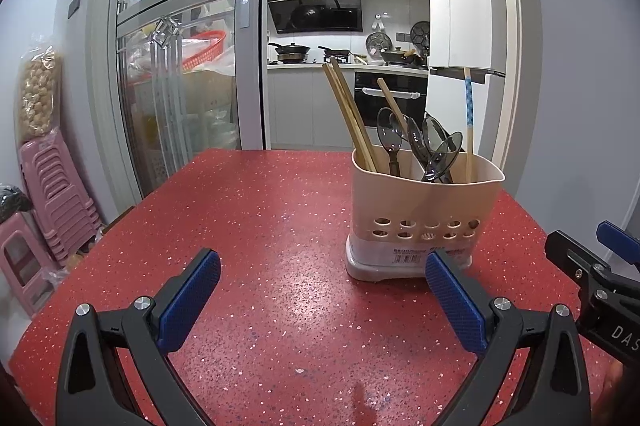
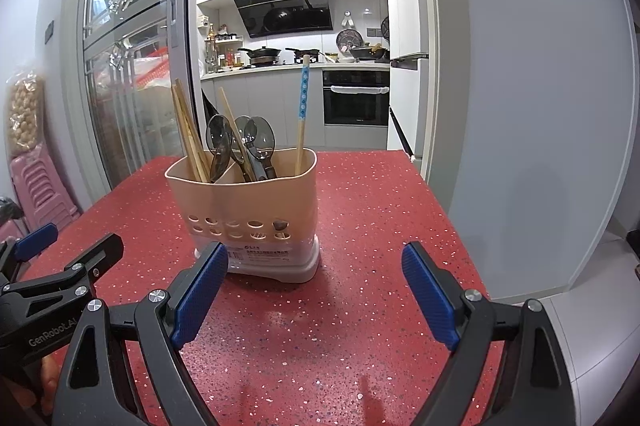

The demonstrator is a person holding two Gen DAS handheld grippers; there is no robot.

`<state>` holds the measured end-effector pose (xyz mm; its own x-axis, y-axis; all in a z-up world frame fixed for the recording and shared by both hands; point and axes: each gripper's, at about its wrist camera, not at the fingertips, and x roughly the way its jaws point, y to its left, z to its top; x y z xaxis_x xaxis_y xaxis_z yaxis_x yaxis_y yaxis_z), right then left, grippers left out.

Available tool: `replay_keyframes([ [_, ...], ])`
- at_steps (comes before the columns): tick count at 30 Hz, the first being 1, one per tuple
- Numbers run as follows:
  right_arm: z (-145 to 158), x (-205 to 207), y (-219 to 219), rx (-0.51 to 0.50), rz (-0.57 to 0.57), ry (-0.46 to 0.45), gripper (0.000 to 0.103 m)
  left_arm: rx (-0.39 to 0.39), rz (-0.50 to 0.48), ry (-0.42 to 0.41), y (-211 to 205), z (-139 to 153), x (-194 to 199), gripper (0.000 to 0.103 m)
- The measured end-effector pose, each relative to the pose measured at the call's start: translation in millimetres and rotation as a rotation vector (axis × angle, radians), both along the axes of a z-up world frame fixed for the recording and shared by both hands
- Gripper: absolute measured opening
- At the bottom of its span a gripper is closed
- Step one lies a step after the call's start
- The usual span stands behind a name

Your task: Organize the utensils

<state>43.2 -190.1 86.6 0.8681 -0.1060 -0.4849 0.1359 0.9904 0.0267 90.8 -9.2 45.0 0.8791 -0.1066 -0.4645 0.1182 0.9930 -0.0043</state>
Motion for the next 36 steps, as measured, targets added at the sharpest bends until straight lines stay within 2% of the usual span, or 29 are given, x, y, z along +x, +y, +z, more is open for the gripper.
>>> replay_keyframes([
  [36, -2.5, 0.0, -0.7, 0.006, -0.007, 0.002, 0.091, 0.008, 0.003, 0.002, -1.5, -1.9, -3.0, 0.103],
])
